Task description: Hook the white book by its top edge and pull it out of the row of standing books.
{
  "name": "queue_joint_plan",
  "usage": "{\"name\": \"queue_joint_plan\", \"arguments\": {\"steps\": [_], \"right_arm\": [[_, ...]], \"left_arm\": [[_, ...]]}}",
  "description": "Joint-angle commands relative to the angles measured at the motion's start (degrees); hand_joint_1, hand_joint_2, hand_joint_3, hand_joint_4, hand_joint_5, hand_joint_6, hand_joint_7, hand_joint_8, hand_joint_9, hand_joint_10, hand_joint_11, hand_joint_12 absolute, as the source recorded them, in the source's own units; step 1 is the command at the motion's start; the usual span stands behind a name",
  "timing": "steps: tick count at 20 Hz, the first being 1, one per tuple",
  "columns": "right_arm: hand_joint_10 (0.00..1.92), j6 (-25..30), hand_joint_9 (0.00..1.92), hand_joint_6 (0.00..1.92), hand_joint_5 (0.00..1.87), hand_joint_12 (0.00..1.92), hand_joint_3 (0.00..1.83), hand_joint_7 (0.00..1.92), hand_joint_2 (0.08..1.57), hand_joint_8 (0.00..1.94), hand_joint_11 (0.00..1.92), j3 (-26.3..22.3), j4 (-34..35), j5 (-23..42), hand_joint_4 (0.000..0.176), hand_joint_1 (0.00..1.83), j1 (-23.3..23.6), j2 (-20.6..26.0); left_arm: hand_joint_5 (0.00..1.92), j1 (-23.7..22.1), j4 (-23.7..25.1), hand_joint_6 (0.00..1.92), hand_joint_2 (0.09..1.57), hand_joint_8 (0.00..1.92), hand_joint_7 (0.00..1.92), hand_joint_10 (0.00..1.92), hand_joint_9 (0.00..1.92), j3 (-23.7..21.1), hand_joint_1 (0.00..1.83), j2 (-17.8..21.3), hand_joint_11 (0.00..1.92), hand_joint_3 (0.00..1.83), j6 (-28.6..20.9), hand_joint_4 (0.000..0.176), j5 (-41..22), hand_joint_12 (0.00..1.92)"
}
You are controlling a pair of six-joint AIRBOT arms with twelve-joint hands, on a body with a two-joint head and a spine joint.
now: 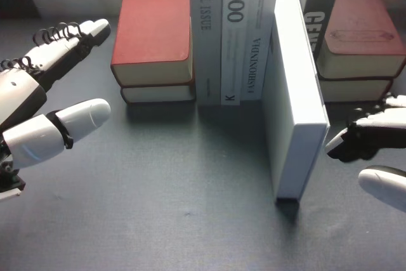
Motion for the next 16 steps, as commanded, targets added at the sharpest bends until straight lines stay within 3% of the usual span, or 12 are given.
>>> {"name": "queue_joint_plan", "arguments": {"steps": [1,4,6,8,9,10,11,12,13,14,15,16], "right_arm": [[1.05,0.7,0.64,0.7,0.52,1.71,0.0,0.79,1.44,0.39,0.4,-0.2,-0.2,8.8,0.0,0.42,0.2,0.4],[1.05,0.6,0.43,0.82,0.22,1.74,0.01,0.52,1.54,0.45,0.07,-0.3,0.9,11.4,0.0,0.14,0.0,1.4],[1.01,-0.8,0.18,0.79,0.06,1.76,0.0,0.34,1.55,0.41,0.0,-0.6,3.2,14.1,0.0,0.14,-1.1,2.7],[0.8,-2.5,0.02,0.6,0.0,1.56,0.0,0.17,1.54,0.29,0.0,-0.8,5.9,16.2,0.0,0.25,-2.5,4.1],[0.61,-3.2,0.0,0.48,0.0,1.39,0.0,0.11,1.53,0.22,0.0,-1.0,7.0,17.0,0.0,0.21,-3.2,4.6],[0.19,-4.1,0.0,0.24,0.0,1.2,0.0,0.02,1.53,0.08,0.0,-1.2,8.2,17.7,0.0,0.14,-3.8,5.2],[0.04,-5.1,0.0,0.05,0.0,0.24,0.0,0.0,1.52,0.02,0.0,-1.4,9.4,18.4,0.0,0.11,-4.4,5.8],[0.01,-6.5,0.0,0.01,0.0,0.05,0.0,0.0,1.5,0.0,0.0,-1.8,10.4,19.0,0.009,0.06,-4.8,6.3],[0.0,-8.5,0.0,0.0,0.0,0.01,0.0,0.0,1.48,0.0,0.0,-2.5,11.7,19.5,0.008,0.07,-5.1,6.9],[0.0,-9.8,0.0,0.0,0.0,0.0,0.0,0.0,1.46,0.0,0.0,-2.9,12.6,19.8,0.005,0.09,-5.3,7.2],[0.0,-10.0,0.0,0.0,0.0,0.0,0.0,0.0,1.45,0.0,0.0,-2.9,13.1,20.1,0.007,0.06,-5.5,7.2],[0.0,-10.0,0.0,0.0,0.0,0.0,0.0,0.0,1.45,0.0,0.0,-2.9,13.9,20.5,0.011,0.03,-5.8,7.3]], "left_arm": [[0.0,0.2,-0.3,0.0,1.38,0.0,0.0,0.0,0.0,0.0,0.1,0.4,0.0,0.0,-0.2,0.092,-7.6,0.0],[0.0,0.3,-0.3,0.0,1.37,0.0,0.0,0.0,0.0,0.0,0.06,0.4,0.0,0.0,-0.2,0.08,-7.6,0.0],[0.0,0.4,-0.4,0.0,1.37,0.0,0.0,0.0,0.0,0.0,0.14,0.4,0.0,0.0,-0.2,0.076,-7.6,0.0],[0.0,0.4,-0.4,0.0,1.37,0.0,0.0,0.0,0.0,0.0,0.18,0.4,0.0,0.0,-0.2,0.077,-7.7,0.0],[0.0,0.5,-0.4,0.0,1.37,0.0,0.0,0.0,0.0,0.0,0.2,0.4,0.0,0.0,-0.2,0.087,-7.8,0.0],[0.0,0.5,-0.4,0.0,1.36,0.0,0.0,0.0,0.0,-0.1,0.22,0.5,0.0,0.0,-0.1,0.099,-7.8,0.0],[0.0,0.5,-0.5,0.0,1.35,0.0,0.0,0.0,0.0,-0.1,0.22,0.5,0.0,0.0,0.0,0.108,-7.9,0.0],[0.0,0.5,-0.5,0.0,1.34,0.0,0.0,0.0,0.0,-0.2,0.19,0.6,0.0,0.0,0.2,0.131,-7.9,0.0],[0.0,0.6,-0.7,0.0,1.3,0.0,0.0,0.0,0.0,-0.4,0.04,0.7,0.0,0.0,0.5,0.137,-8.0,0.0],[0.0,0.8,-0.9,0.0,1.24,0.0,0.0,0.0,0.0,-0.6,0.01,0.9,0.0,0.0,0.6,0.123,-8.5,0.0],[0.0,1.0,-1.1,0.0,1.23,0.0,0.0,0.0,0.0,-0.7,0.0,1.0,0.0,0.0,0.7,0.125,-8.8,0.0],[0.0,1.2,-1.4,0.0,1.24,0.0,0.0,0.0,0.0,-0.8,0.0,1.2,0.0,0.0,0.8,0.142,-9.3,0.0]]}}
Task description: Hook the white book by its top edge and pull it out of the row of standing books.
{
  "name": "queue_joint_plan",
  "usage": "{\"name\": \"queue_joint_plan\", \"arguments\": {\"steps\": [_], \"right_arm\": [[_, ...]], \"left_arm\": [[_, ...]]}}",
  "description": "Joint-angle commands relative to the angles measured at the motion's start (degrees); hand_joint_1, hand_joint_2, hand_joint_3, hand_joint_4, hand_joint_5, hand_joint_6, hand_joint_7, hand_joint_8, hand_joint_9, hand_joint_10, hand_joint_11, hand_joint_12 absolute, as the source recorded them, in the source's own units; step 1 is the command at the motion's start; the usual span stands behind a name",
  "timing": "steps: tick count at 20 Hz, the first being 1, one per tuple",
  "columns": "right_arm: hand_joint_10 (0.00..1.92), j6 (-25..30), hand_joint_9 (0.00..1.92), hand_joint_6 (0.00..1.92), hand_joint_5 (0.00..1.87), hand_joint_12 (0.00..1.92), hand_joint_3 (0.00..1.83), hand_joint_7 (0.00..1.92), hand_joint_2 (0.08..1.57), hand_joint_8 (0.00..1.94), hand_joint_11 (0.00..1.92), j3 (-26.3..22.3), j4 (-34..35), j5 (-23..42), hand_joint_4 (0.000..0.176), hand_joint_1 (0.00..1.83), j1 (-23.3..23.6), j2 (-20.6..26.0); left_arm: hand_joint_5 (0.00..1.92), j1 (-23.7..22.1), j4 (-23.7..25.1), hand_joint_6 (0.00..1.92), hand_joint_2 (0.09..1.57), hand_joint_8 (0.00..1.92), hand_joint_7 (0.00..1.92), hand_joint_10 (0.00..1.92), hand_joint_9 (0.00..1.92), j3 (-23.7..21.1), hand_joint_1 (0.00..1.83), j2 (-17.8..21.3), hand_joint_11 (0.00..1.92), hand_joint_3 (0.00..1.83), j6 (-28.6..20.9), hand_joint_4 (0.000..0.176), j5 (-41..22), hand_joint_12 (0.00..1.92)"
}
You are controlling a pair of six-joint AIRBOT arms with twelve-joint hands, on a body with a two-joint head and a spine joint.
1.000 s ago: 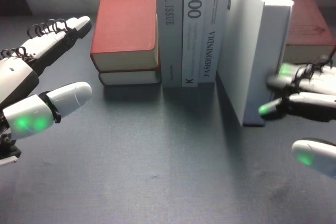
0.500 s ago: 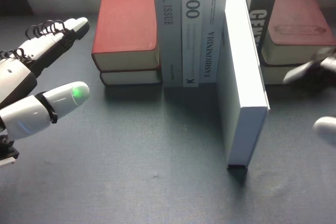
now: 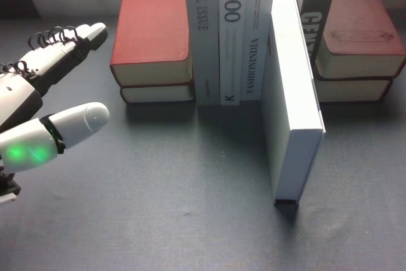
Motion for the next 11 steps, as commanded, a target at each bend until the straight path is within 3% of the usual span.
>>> {"name": "queue_joint_plan", "arguments": {"steps": [1,2,4,5,6,7,8,9,11], "right_arm": [[0.0,0.1,0.0,0.0,0.0,0.0,0.0,0.0,1.46,0.0,0.0,0.1,0.9,7.8,0.004,0.03,0.0,0.3],[0.0,0.1,0.0,0.0,0.0,0.0,0.0,0.0,1.46,0.0,0.0,0.1,1.6,8.5,0.005,0.03,-0.3,0.4],[0.0,0.1,0.0,0.0,0.0,0.0,0.0,0.0,1.49,0.0,0.0,0.1,2.5,9.6,0.0,0.1,-0.5,1.1],[0.0,0.1,0.0,0.0,0.0,0.0,0.0,0.0,1.49,0.0,0.0,0.1,2.6,10.1,0.019,0.14,-0.6,1.5],[0.0,0.0,0.0,0.0,0.0,0.0,0.0,0.0,1.48,0.0,0.0,0.1,2.7,10.6,0.045,0.17,-0.6,1.9],[0.0,0.0,0.0,0.0,0.0,0.0,0.0,0.0,1.49,0.0,0.0,0.2,2.7,11.1,0.034,0.12,-0.6,2.1],[0.0,0.0,0.0,0.0,0.0,0.0,0.0,0.0,1.49,0.0,0.0,0.3,2.7,11.1,0.026,0.11,-0.5,2.5],[0.0,0.0,0.0,0.0,0.0,0.0,0.01,0.0,1.5,0.0,0.0,0.4,2.7,11.1,0.0,0.11,-0.5,2.7],[0.0,0.0,0.0,0.0,0.0,0.0,0.01,0.0,1.5,0.0,0.0,0.4,2.2,11.1,0.0,0.2,-0.1,3.5]], "left_arm": [[0.0,0.0,-1.2,0.0,1.24,0.0,0.0,0.0,0.0,-0.1,0.0,0.9,0.0,0.0,0.1,0.148,-8.5,0.0],[0.0,0.3,-1.7,0.0,1.26,0.0,0.0,0.0,0.0,-0.2,0.03,1.0,0.0,0.0,0.1,0.149,-9.2,0.0],[0.0,1.1,-2.9,0.0,1.3,0.0,0.0,0.0,0.0,-0.6,0.15,1.5,0.0,0.01,0.4,0.173,-11.2,0.0],[0.0,1.6,-3.6,0.0,1.31,0.0,0.0,0.0,0.0,-0.9,0.16,1.8,0.0,0.01,0.8,0.164,-12.3,0.0],[0.0,2.2,-4.5,0.0,1.32,0.0,0.0,0.0,0.0,-1.4,0.2,2.3,0.0,0.01,1.3,0.141,-13.8,0.0],[0.0,2.6,-5.1,0.0,1.34,0.0,0.0,0.0,0.0,-1.6,0.21,2.6,0.0,0.01,1.5,0.151,-14.8,0.0],[0.0,3.4,-6.1,0.0,1.35,0.0,0.0,0.0,0.0,-1.9,0.21,2.9,0.0,0.01,1.5,0.144,-16.5,0.0],[0.0,4.1,-7.0,0.0,1.35,0.0,0.0,0.0,0.0,-2.1,0.28,3.1,0.0,0.01,1.5,0.17,-18.0,0.0],[0.0,4.4,-7.6,0.0,1.37,0.0,0.0,0.0,0.0,-2.1,0.26,3.4,0.0,0.01,1.6,0.154,-18.3,0.0]]}}
